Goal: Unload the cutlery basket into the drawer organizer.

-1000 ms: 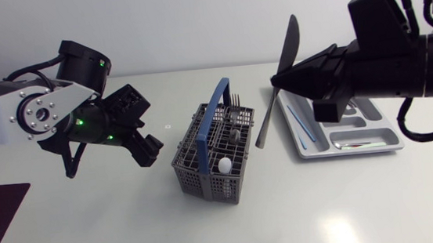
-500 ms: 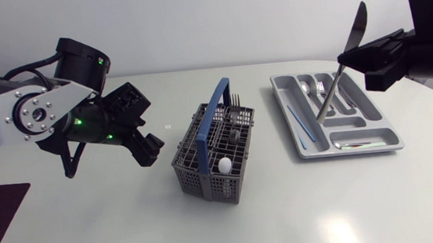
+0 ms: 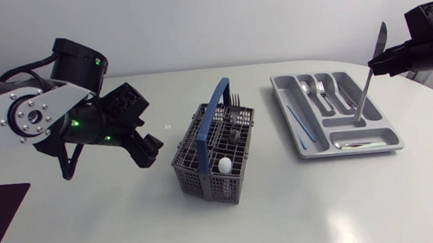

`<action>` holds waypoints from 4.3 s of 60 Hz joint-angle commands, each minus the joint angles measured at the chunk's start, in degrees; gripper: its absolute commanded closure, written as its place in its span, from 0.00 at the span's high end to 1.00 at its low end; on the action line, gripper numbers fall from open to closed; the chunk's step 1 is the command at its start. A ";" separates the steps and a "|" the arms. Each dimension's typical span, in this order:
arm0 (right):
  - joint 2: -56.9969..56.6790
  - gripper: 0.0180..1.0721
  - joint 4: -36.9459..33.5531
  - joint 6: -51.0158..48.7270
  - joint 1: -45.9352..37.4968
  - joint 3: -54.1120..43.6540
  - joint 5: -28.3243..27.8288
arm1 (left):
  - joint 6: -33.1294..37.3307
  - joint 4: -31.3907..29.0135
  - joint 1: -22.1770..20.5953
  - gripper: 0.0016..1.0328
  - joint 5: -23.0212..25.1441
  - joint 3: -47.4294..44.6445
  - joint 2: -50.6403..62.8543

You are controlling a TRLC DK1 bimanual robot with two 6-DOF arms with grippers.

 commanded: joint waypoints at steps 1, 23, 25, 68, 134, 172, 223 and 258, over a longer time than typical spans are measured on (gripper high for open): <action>3.48 0.06 0.89 -1.16 -1.39 3.23 1.35 | -0.09 0.02 -0.44 0.95 0.23 -1.41 -1.22; 15.08 0.06 5.37 -1.60 -4.03 9.30 7.06 | 0.44 0.02 0.09 0.95 0.23 -2.11 -1.66; 15.96 0.06 5.72 -1.60 -4.12 9.73 7.15 | 0.53 0.02 0.09 0.95 0.23 -2.11 -1.66; 28.44 0.06 12.49 -0.20 -5.17 14.31 11.45 | 0.79 0.37 0.79 0.95 0.23 -3.08 -1.75; 41.71 0.06 26.03 0.42 -4.91 12.28 12.77 | 0.53 0.81 0.71 0.95 0.23 -4.40 -1.84; 40.04 0.69 30.07 0.16 -2.97 10.70 18.49 | 0.70 0.72 0.97 0.95 0.23 -4.57 -3.51; -10.41 0.72 1.68 -7.58 19.79 -15.67 -18.87 | 1.67 -3.85 -6.50 0.95 3.31 -6.33 -11.77; -4.61 0.72 -5.26 -8.55 35.79 -9.95 -17.90 | 2.90 -4.02 -9.49 0.95 3.04 -12.05 -14.58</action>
